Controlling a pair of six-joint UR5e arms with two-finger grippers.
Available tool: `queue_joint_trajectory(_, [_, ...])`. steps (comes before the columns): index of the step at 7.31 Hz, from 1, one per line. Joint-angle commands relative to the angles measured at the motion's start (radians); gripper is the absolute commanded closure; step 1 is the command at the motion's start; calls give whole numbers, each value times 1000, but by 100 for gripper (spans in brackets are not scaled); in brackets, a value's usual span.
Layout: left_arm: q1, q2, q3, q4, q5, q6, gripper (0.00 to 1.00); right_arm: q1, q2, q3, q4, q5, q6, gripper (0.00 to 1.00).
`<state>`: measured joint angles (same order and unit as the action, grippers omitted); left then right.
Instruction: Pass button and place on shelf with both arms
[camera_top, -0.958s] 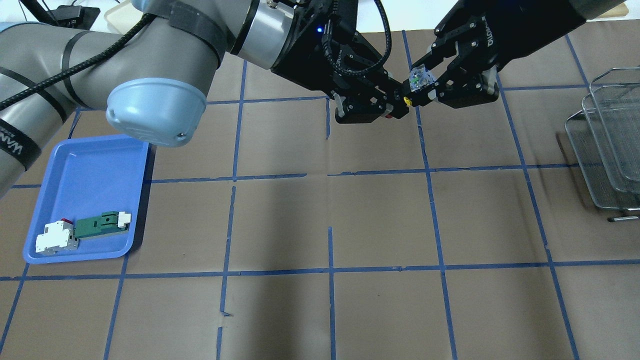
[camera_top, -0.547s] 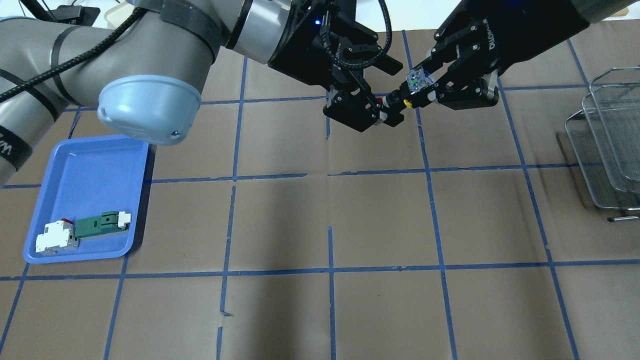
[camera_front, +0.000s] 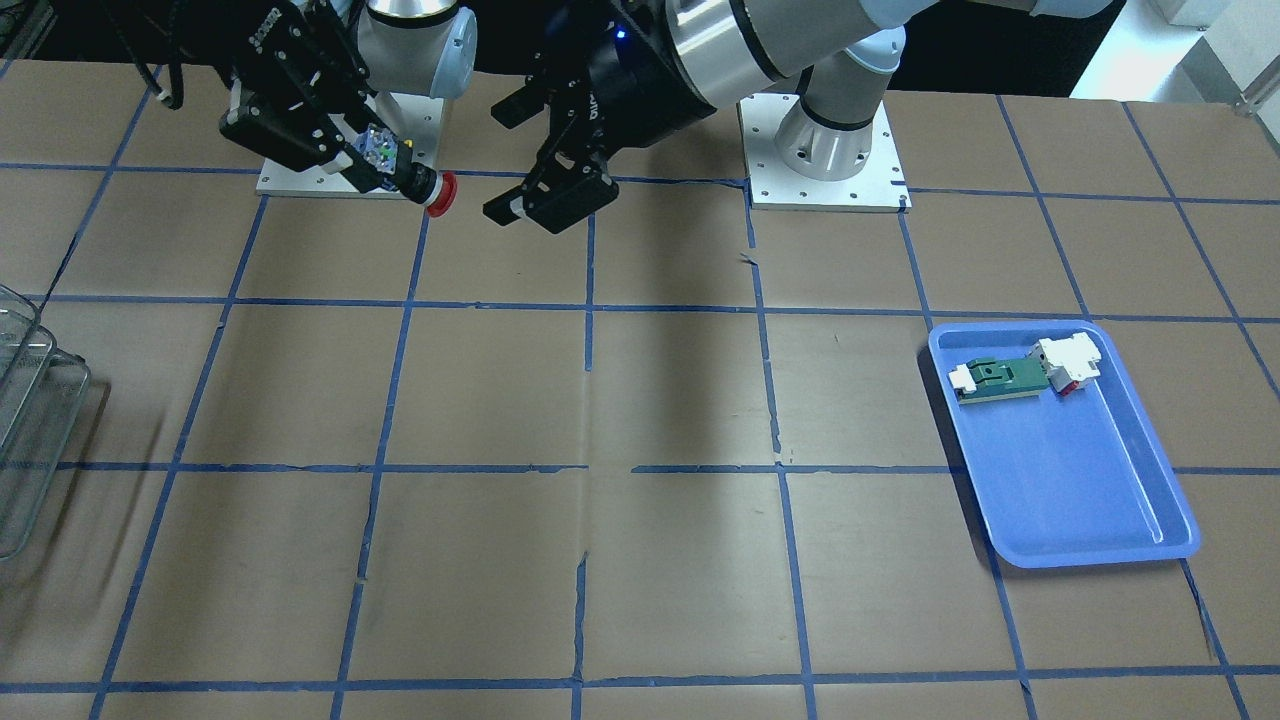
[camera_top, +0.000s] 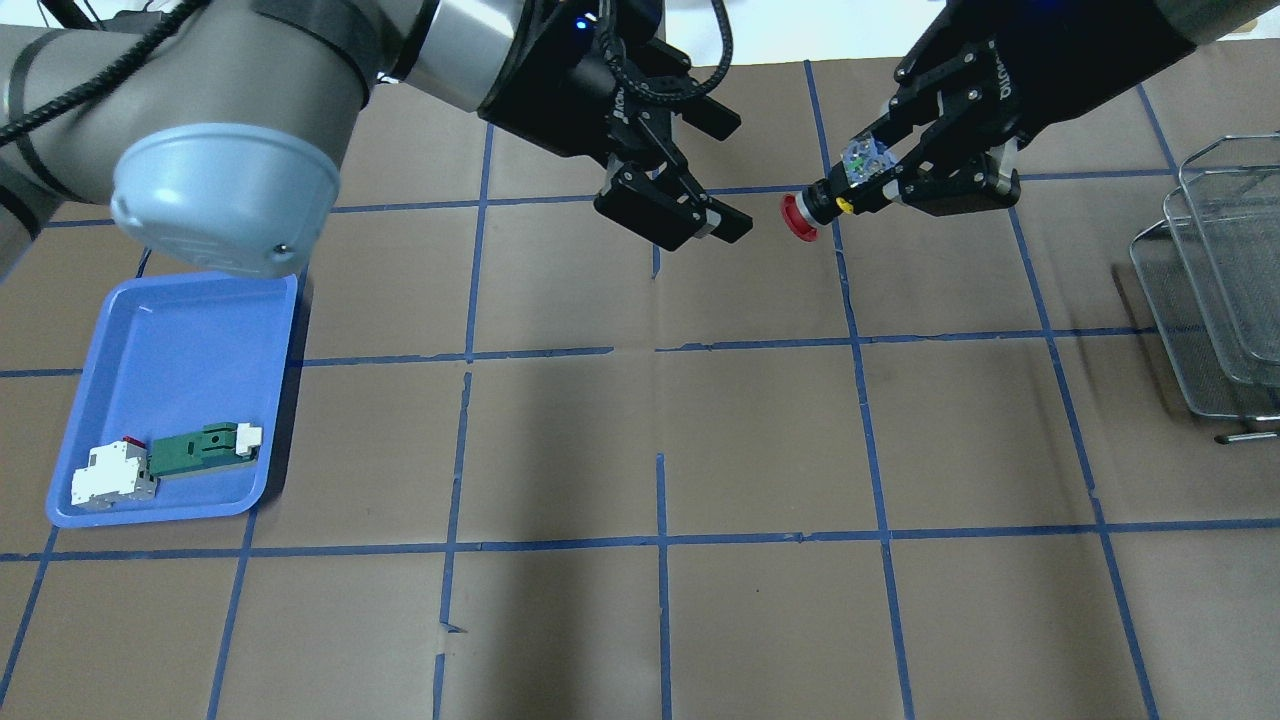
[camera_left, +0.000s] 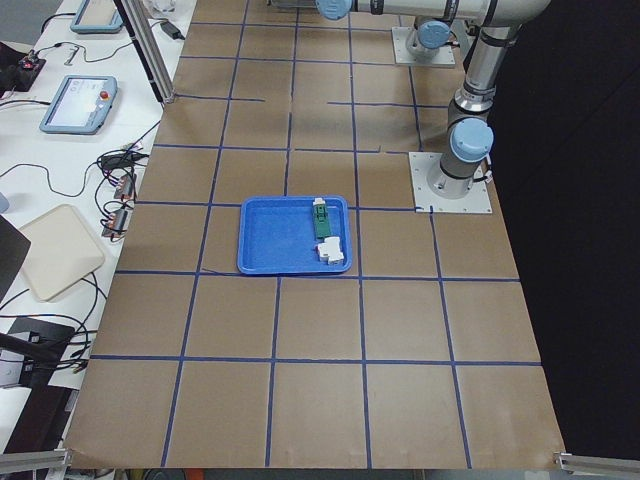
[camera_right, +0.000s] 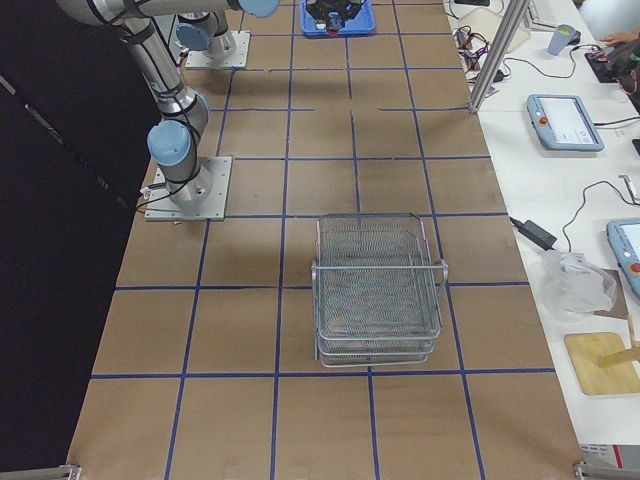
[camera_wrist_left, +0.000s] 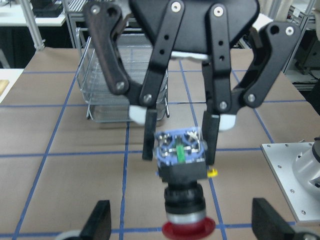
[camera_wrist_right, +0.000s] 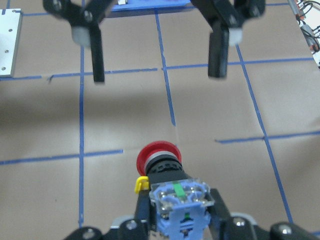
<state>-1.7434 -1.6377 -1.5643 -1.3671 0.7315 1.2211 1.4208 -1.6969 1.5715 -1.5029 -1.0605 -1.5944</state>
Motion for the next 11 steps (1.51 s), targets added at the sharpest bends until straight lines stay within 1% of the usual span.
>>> queue_joint_trajectory(1, [45, 54, -5, -87, 247, -191, 0, -161, 78, 1, -63, -167, -57, 100])
queue_joint_trajectory(2, [45, 82, -6, -110, 340, -257, 0, -257, 162, -1, -121, -224, -112, 100])
queue_joint_trajectory(3, [57, 102, -28, -113, 500, -299, 0, -358, 234, -8, -201, -240, -171, 100])
queue_joint_trajectory(4, [96, 125, -34, -116, 572, -316, 0, -464, 287, -14, -280, -269, -264, 100])
queue_joint_trajectory(5, [167, 140, -43, -115, 574, -321, 0, -541, 339, -25, -395, -266, -370, 100])
queue_joint_trajectory(6, [227, 142, -66, -106, 575, -360, 0, -581, 359, -31, -408, -273, -403, 100])
queue_joint_trajectory(7, [252, 153, -86, -101, 607, -461, 0, -606, 364, -25, -408, -280, -412, 100])
queue_joint_trajectory(8, [248, 162, -88, -101, 694, -586, 0, -609, 381, -25, -408, -289, -411, 100])
queue_joint_trajectory(10, [246, 167, -77, -121, 741, -963, 0, -609, 397, -21, -408, -299, -407, 99])
queue_joint_trajectory(11, [240, 156, -66, -121, 809, -1004, 0, -609, 399, -22, -410, -306, -407, 83])
